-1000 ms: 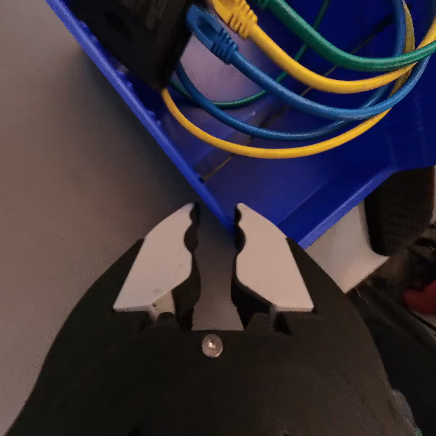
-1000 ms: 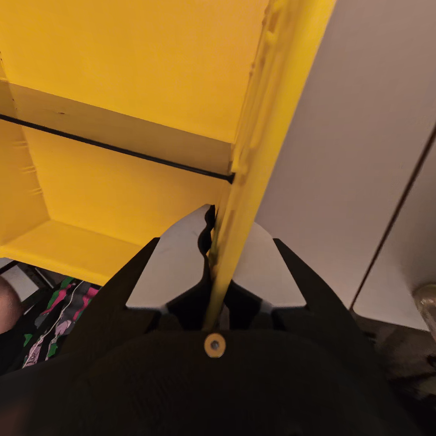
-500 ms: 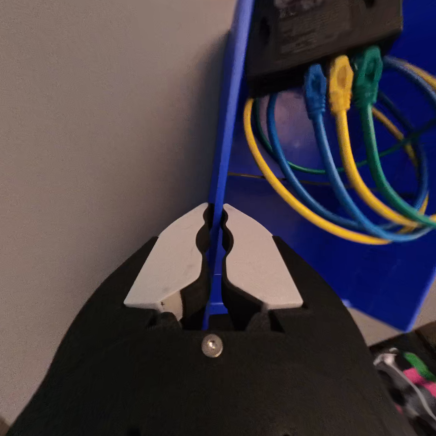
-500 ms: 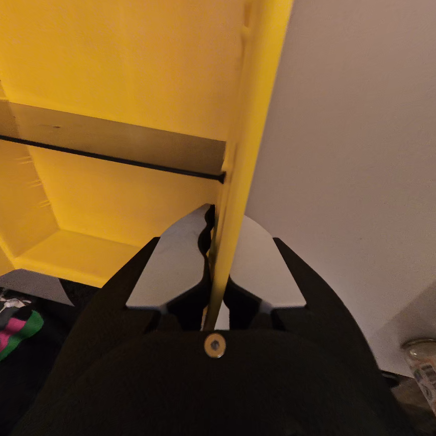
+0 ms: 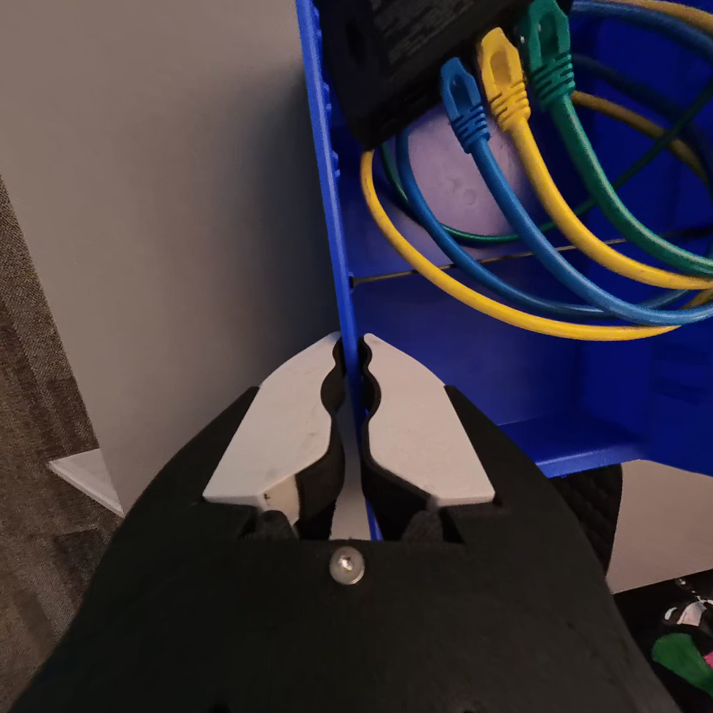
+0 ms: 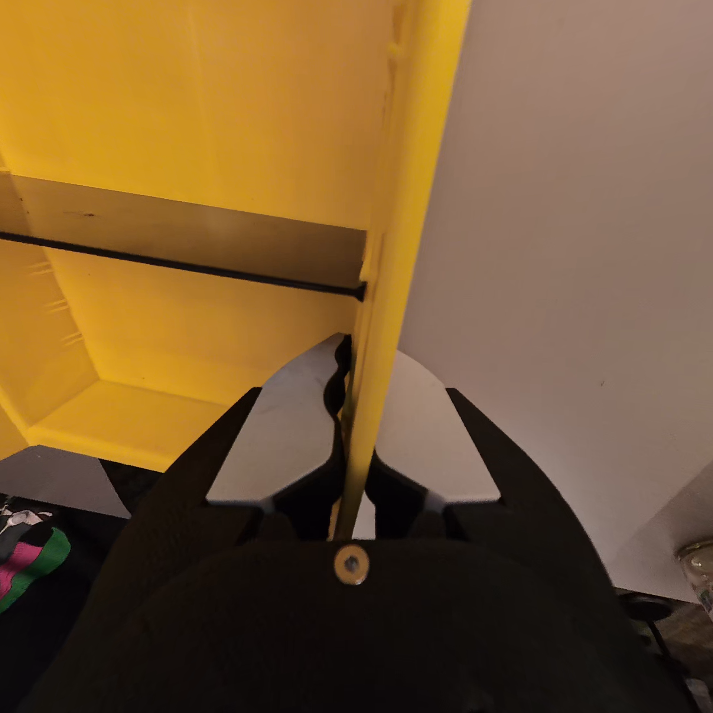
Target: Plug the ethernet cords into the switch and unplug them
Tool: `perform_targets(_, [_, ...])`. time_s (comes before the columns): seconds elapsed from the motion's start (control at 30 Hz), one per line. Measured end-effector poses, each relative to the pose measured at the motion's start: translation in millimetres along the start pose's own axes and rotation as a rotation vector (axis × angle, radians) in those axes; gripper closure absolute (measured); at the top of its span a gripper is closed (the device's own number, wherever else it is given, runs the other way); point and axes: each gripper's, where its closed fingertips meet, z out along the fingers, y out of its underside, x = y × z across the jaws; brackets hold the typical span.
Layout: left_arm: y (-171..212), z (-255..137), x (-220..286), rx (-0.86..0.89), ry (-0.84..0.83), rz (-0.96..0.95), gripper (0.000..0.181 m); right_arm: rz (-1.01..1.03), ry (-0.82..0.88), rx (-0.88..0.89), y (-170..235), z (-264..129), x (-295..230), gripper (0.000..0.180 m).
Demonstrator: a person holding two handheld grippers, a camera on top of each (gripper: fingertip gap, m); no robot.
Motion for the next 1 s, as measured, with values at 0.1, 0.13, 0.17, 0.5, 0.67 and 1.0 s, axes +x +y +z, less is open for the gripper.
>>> perform_targets(0.1, [-2, 0, -3, 0.013, -0.005, -0.021, 0.179, 0.003, -0.002, -0.001, -4, 0, 3, 0.175])
perform_targets(0.13, [-2, 0, -3, 0.020, 0.001, -0.029, 0.179, 0.001, -0.003, -0.001, -6, -1, 5, 0.175])
perform_targets(0.17, [-2, 0, -3, 0.030, 0.007, -0.041, 0.179, -0.004, -0.001, 0.001, -8, -1, 6, 0.175])
perform_targets(0.5, [-7, 0, -18, 0.110, -0.013, -0.125, 0.177, -0.001, 0.012, -0.009, -19, -4, 23, 0.175])
perform_targets(0.67, [-9, 0, -23, 0.153, -0.026, -0.209, 0.177, 0.008, 0.025, -0.020, -19, -3, 18, 0.175])
perform_targets(1.0, [-6, -4, -37, 0.242, -0.060, -0.316, 0.177, -0.066, 0.009, 0.000, -16, -1, 9, 0.175])
